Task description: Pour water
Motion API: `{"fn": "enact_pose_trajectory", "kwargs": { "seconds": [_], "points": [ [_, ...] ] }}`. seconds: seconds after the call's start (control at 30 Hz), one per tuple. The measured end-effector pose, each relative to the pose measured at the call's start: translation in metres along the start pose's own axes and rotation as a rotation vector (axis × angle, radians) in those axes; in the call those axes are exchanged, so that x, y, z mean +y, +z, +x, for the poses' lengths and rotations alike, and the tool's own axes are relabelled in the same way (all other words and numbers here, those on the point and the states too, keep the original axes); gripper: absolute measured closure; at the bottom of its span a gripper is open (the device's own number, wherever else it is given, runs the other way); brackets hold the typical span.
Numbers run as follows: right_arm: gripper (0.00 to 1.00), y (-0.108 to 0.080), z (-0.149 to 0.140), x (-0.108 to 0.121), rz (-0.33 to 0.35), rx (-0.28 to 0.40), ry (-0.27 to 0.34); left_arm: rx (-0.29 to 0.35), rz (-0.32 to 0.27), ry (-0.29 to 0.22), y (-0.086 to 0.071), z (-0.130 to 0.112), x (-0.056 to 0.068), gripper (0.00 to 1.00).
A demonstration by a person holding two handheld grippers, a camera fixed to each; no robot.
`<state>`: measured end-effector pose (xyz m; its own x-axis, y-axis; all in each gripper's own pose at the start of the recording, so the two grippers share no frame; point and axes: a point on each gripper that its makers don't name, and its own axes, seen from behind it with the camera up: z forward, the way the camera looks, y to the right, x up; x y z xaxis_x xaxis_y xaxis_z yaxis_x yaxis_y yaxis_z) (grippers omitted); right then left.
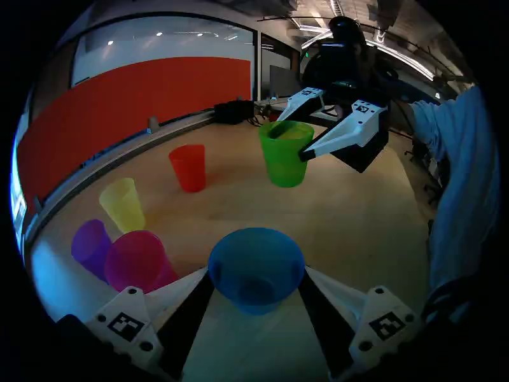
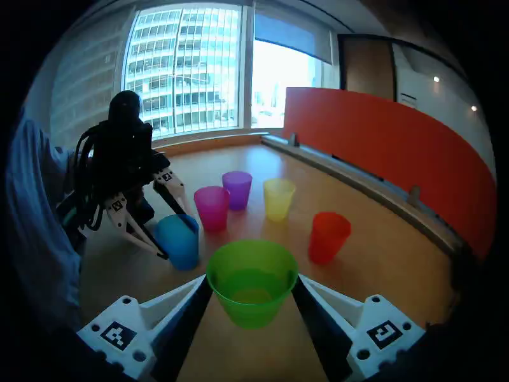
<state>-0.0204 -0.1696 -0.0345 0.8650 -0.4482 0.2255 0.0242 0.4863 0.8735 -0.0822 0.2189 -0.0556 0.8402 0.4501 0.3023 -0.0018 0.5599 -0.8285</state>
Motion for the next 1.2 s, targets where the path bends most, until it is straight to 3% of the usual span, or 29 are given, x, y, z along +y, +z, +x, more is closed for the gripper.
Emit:
{"fn": "enact_pose_trajectory", "kwargs": {
  "seconds": [0.3,0.37,0.43,0.77,1.2],
  "points": [
    [0.11,0.007,-0.005,-0.003,-0.003,-0.002,0.003,-0.019,0.006,-0.004,-0.005,-0.008,-0.002,0.13],
    [0.11,0.008,-0.006,-0.004,-0.003,-0.003,0.004,-0.028,0.009,-0.004,-0.005,-0.010,-0.003,0.04],
    [0.11,0.010,-0.008,-0.004,-0.004,-0.007,0.003,-0.033,0.011,-0.004,-0.006,-0.012,-0.003,0.03],
    [0.11,0.019,-0.024,-0.007,-0.007,-0.027,0.003,-0.047,0.020,-0.024,-0.014,-0.023,-0.002,0.03],
    [0.11,0.034,-0.042,-0.012,0.000,-0.049,0.026,-0.057,0.032,-0.008,-0.026,-0.028,-0.002,0.03]
  ]
}}
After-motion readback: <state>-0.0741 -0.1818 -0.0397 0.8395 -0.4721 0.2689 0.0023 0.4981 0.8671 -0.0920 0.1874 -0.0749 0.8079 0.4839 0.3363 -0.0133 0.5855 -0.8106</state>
